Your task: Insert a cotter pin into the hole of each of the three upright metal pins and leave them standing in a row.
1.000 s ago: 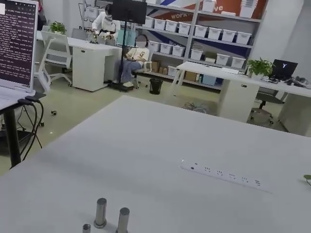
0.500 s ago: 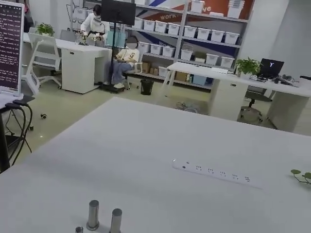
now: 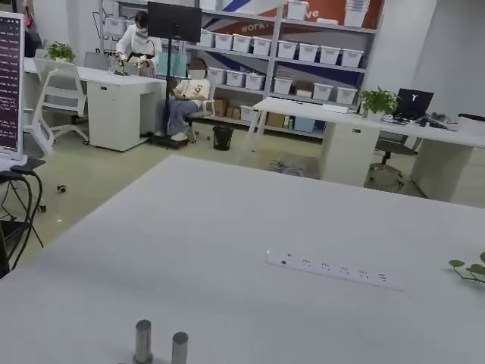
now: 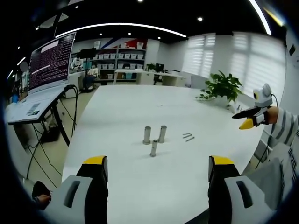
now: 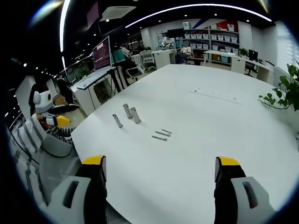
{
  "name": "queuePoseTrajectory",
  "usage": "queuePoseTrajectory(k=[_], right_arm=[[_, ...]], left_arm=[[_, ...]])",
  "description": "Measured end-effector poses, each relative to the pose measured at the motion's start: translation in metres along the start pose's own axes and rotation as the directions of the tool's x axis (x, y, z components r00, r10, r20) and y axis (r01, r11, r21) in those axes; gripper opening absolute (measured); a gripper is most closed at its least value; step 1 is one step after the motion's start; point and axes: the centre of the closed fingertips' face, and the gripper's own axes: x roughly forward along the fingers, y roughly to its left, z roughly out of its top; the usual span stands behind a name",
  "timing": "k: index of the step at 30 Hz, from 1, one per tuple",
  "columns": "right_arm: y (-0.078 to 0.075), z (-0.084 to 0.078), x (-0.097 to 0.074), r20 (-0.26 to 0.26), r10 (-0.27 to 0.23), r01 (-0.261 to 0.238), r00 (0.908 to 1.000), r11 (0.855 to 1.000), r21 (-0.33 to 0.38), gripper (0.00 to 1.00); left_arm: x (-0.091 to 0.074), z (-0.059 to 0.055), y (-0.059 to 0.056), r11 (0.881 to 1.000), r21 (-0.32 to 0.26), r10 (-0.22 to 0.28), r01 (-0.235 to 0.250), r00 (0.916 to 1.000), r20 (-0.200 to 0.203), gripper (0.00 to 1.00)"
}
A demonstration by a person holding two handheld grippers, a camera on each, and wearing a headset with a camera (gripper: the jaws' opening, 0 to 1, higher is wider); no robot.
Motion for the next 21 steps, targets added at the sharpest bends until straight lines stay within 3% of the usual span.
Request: queuePoseTrajectory(k=[5,8,13,16,21], right_arm=[[-0.001,-0.001,0.001,-0.003,-0.005,0.005,1.0,1.0,-0.019,0.95],[-0.002,-0.005,0.002,-0.013,0.004,-0.004,0.9999,1.0,-0.01,0.95],[-0.002,-0.009,0.003,-0.022,0.01,-0.01,0.9997,1.0,-0.005,0.95],[-0.002,-0.011,0.004,-0.029,0.015,-0.015,0.9995,1.0,-0.003,0.94],[-0.003,-0.012,0.005,-0.03,0.015,-0.015,0.9994,1.0,-0.001,0.94]], left_arm=[[0.009,-0.007,-0.008,0.999,0.049,-0.011,0.014,0.9984,-0.055,0.86],[0.011,-0.01,-0.005,0.998,0.064,-0.016,0.019,0.9982,-0.058,0.85],[0.018,-0.011,-0.013,0.997,0.067,-0.034,0.038,0.9977,-0.059,0.82],[0.023,-0.009,-0.021,0.997,0.036,-0.069,0.071,0.996,-0.057,0.78],[0.031,-0.006,-0.028,0.993,0.079,-0.083,0.088,0.9942,-0.068,0.74]])
